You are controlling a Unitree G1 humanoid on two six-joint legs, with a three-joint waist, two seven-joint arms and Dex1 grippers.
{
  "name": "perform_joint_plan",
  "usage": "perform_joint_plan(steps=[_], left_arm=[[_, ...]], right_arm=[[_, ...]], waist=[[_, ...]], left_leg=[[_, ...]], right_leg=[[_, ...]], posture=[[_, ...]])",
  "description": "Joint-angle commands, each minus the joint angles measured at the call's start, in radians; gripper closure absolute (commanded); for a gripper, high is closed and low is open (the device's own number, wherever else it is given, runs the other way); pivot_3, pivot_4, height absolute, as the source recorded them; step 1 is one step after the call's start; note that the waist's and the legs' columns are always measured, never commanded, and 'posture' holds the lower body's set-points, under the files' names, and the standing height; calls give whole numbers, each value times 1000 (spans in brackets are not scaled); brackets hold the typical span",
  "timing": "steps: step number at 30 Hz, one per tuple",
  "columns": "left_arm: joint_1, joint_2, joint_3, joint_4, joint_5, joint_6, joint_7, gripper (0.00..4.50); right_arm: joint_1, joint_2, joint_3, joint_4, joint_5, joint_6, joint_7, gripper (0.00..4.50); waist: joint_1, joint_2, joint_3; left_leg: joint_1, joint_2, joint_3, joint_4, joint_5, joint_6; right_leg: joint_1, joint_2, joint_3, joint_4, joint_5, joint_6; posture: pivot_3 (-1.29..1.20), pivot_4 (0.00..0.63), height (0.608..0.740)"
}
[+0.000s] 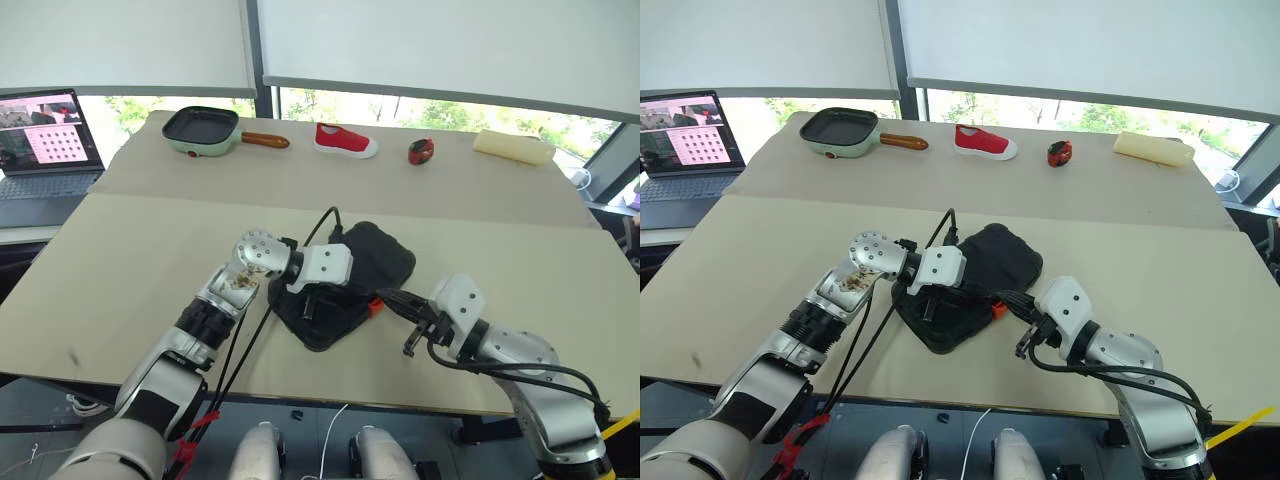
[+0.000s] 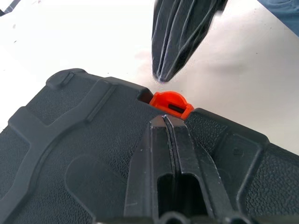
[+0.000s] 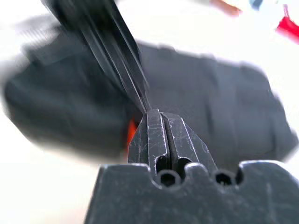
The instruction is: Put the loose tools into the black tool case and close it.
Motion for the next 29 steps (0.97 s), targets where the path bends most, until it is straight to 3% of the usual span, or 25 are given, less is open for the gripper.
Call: perform_joint_plan(steps=[1,8,11,18,22,25,29], left_arm=[[23,3,-43,50,61,3,-1,4467],[47,77,29,25,5,76,-29,4467],[109,215,141,-73,-82,197,-73,3785],[374,609,454,-343,-341,504,-192,1300],[556,743,657,-447,-442,663,-184,14],[717,777,834,-495,-481,725,-174,14],[824,748,903,-574,-505,725,-138,14]], right_arm=[[-12,-19,-8,9,-2,20,-7,4500],[-7,-143,-142,-40,158,188,78,4500],[18,-276,-240,-32,248,210,226,3703],[35,-456,-421,90,410,238,464,1235],[1,-518,-474,201,458,259,543,16],[-35,-551,-483,274,467,256,589,16],[-62,-555,-459,330,459,248,616,16]], waist=[[0,0,0],[-5,1,0],[-21,1,0],[-39,2,3],[-14,-1,9],[-5,-1,10],[4,-1,10]], left_leg=[[0,0,0,0,0,0],[0,0,0,0,0,0],[0,2,0,-2,0,0],[9,6,-4,-14,0,0],[7,7,-4,-17,0,-1],[4,9,0,-17,0,-1],[2,7,2,-18,0,-2]], right_leg=[[0,-1,0,0,0,-1],[0,-1,0,0,1,-2],[-2,1,1,0,0,-3],[-1,5,3,0,-3,-9],[-4,5,1,0,-5,-9],[-10,2,2,-1,-4,-11],[-14,-2,1,-1,-4,-10]], posture=[[0,150,740],[0,150,740],[0,150,740],[0,150,740],[0,150,740],[0,150,740],[0,150,740]])
